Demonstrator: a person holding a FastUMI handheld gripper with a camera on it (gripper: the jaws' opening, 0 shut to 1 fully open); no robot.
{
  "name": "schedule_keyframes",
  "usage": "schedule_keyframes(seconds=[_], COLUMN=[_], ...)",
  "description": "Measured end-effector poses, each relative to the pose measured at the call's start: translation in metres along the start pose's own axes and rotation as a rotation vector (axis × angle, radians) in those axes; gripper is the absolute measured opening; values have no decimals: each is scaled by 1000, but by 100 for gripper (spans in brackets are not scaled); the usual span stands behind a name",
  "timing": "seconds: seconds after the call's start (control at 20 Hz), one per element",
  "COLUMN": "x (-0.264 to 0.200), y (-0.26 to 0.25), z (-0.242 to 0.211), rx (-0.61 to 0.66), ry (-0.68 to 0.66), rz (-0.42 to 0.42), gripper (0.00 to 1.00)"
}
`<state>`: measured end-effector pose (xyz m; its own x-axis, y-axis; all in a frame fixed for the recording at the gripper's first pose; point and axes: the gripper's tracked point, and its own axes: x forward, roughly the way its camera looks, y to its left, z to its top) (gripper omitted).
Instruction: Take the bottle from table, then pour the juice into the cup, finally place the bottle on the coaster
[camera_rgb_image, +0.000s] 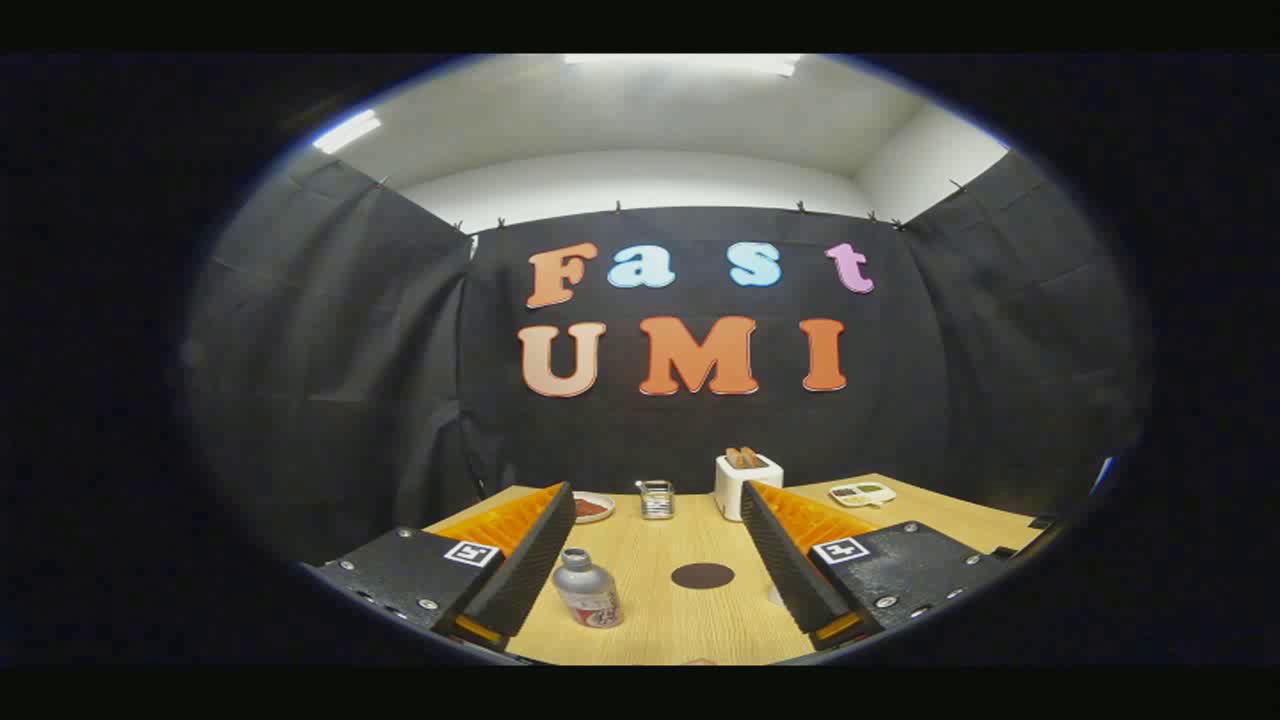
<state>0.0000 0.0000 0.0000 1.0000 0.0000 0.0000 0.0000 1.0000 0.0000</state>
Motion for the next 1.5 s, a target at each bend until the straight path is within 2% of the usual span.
schedule_keyframes(seconds=[0.3, 0.6, 0.8, 1.05, 1.3, 1.5], x=[-34, -39, -36, -31, -21, -14], y=[36, 49, 55, 48, 51, 54], z=[8, 26, 30, 18, -6, -28], rx=[41, -36, -35, -36, -16, -57], ry=[-21, -60, -77, -79, -68, -61], rz=[49, 51, 52, 5, 1, -17], gripper=[98, 98, 98, 98, 98, 98])
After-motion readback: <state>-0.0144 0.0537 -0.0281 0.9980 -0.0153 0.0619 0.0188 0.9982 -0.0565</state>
